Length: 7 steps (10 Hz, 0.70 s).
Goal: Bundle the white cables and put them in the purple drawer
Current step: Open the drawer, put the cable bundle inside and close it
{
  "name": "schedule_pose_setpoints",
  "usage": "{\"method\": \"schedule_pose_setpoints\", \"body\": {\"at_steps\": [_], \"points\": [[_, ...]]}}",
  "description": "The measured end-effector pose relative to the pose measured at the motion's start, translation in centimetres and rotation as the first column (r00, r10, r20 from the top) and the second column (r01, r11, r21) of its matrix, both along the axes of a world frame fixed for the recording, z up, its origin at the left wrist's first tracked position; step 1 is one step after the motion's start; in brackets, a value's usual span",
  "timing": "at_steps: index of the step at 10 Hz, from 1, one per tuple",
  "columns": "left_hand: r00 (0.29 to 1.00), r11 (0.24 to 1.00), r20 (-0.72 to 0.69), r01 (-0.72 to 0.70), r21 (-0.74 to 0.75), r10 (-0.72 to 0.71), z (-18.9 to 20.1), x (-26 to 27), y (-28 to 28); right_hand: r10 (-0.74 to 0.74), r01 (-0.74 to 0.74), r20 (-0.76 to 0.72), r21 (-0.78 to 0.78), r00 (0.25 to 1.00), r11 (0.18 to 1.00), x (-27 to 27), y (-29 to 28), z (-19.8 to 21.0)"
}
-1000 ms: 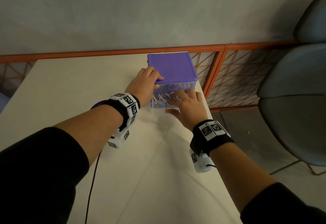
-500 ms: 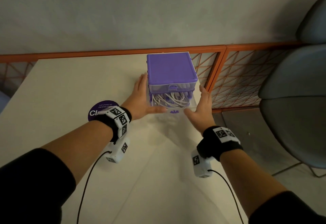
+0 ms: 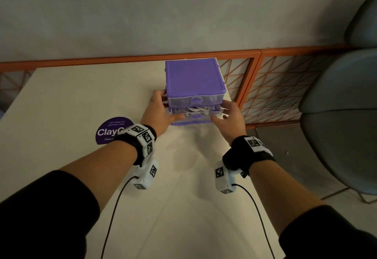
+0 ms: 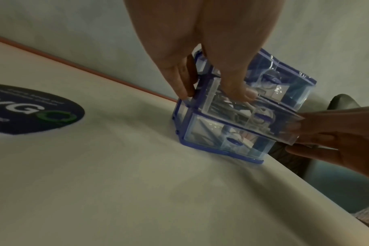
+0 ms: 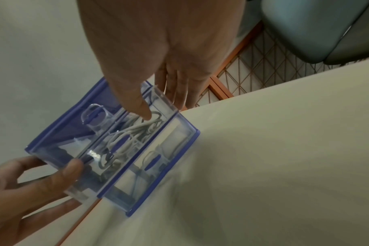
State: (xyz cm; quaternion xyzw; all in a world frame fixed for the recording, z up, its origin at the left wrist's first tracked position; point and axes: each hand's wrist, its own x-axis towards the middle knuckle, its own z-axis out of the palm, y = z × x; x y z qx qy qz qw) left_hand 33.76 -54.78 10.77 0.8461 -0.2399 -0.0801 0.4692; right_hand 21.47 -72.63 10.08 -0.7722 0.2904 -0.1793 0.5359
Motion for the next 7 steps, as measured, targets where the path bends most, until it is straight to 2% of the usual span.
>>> {"method": "schedule_pose_setpoints", "body": {"at_steps": [1, 3, 5, 7], "points": [[0.999, 0.999, 0.003, -0.042, -0.029, 0.042, -0.1, 0.3, -0.6, -0.058, 0.058, 0.001, -0.039, 0.998, 0.998, 0.6, -0.1, 0.0], [0.993, 0.994, 0.044, -0.109, 0.025, 0.108, -0.3, 0.9, -1.1, -0.140, 0.139, -0.027, -0.040, 0.990, 0.990, 1.6, -0.1, 0.3], [0.997, 0.997, -0.020, -0.068, 0.041, 0.069, 0.3, 0.0, -0.2, -0.108, 0.106, -0.059, -0.041, 0.992, 0.994, 0.7, 0.4, 0.5], [0.996, 0.985, -0.083, -0.031, 0.169, 0.045, 0.5, -3.2, 3.8, -0.118, 0.107, -0.111, -0.104, 0.987, 0.989, -3.0, 2.2, 0.7]]}}
